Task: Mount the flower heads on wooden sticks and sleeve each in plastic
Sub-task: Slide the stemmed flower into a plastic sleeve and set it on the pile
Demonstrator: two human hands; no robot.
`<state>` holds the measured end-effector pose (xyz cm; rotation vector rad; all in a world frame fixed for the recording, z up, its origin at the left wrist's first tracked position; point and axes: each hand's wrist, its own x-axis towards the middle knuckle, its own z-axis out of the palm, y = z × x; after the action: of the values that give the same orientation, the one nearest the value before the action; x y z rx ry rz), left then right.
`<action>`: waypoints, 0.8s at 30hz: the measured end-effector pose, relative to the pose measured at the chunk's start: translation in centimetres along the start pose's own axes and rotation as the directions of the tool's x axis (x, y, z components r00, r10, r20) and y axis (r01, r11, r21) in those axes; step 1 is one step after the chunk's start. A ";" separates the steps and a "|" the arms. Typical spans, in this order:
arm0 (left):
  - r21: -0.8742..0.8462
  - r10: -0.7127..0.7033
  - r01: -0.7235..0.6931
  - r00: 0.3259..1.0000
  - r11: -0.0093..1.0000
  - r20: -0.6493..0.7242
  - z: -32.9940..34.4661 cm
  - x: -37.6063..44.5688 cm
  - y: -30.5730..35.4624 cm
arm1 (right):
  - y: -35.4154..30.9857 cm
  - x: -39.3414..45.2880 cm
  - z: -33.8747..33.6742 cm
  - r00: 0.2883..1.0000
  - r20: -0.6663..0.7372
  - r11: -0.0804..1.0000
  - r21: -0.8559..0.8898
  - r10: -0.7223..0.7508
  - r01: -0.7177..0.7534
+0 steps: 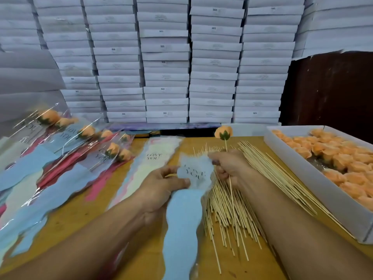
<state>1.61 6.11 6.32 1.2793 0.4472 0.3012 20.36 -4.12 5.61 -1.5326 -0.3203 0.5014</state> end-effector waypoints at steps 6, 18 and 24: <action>0.260 -0.050 0.063 0.997 0.964 -0.057 -0.1 1.5 0.8 | 0.4 -0.3 -1.3 0.997 0.076 0.999 0.037 0.021 -0.024; 0.105 0.261 -0.273 0.959 0.956 0.111 0.0 8.0 1.0 | 0.7 -1.7 -1.7 0.980 0.189 0.995 0.074 0.055 -0.071; 0.457 0.470 -0.510 0.858 0.729 0.207 -0.4 7.6 0.6 | 0.8 -1.3 -1.8 0.983 0.159 0.991 0.078 0.091 -0.105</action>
<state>8.08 10.11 5.63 1.9179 0.0995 0.6103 20.07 -6.37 4.93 -1.4337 -0.3398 0.7058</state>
